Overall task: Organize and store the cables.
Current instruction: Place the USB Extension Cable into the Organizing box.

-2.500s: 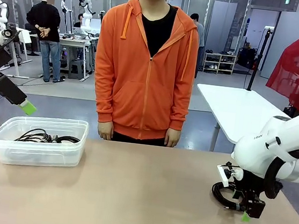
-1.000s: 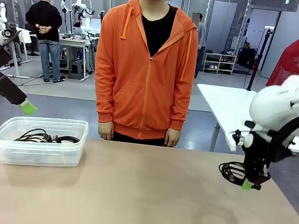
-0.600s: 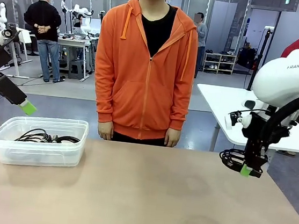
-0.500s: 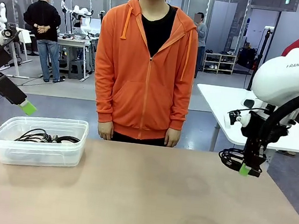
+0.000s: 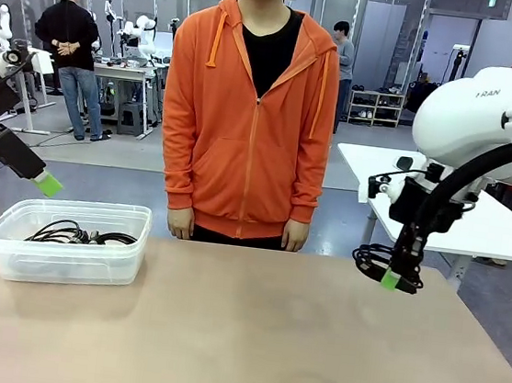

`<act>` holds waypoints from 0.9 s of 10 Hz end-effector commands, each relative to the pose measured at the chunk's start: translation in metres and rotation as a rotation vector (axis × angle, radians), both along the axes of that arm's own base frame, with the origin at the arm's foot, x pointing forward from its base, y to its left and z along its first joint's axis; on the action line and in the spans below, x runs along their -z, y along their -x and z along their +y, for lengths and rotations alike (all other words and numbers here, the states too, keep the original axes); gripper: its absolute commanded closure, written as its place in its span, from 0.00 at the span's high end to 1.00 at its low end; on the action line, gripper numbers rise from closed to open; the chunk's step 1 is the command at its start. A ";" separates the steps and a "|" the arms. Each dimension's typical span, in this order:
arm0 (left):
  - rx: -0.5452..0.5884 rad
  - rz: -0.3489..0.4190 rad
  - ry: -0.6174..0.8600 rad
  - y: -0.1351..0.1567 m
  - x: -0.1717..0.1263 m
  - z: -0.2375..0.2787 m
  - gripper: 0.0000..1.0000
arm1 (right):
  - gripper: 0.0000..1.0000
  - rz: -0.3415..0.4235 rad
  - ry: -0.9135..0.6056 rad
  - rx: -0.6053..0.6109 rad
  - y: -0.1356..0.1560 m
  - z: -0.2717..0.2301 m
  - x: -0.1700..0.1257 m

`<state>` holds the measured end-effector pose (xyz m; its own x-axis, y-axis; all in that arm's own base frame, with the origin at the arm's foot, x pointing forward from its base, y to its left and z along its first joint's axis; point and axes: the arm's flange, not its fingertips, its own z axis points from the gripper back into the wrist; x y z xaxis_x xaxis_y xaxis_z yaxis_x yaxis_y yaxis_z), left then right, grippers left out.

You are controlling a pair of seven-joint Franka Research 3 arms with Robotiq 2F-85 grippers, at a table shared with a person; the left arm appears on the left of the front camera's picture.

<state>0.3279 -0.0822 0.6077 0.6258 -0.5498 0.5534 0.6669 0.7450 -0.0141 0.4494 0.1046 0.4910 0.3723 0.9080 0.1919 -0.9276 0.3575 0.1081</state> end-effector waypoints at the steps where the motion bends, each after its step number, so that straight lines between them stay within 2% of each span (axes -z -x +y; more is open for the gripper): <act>1: 0.002 -0.010 -0.022 -0.001 -0.001 0.000 1.00 | 0.00 -0.007 0.012 0.024 0.000 0.036 0.002; 3: 0.002 -0.010 -0.022 -0.001 -0.001 0.000 1.00 | 0.00 -0.004 0.042 -0.005 -0.004 0.075 0.012; 9: 0.002 -0.010 -0.022 -0.001 -0.001 0.000 1.00 | 0.00 0.018 0.144 -0.205 -0.014 0.177 0.057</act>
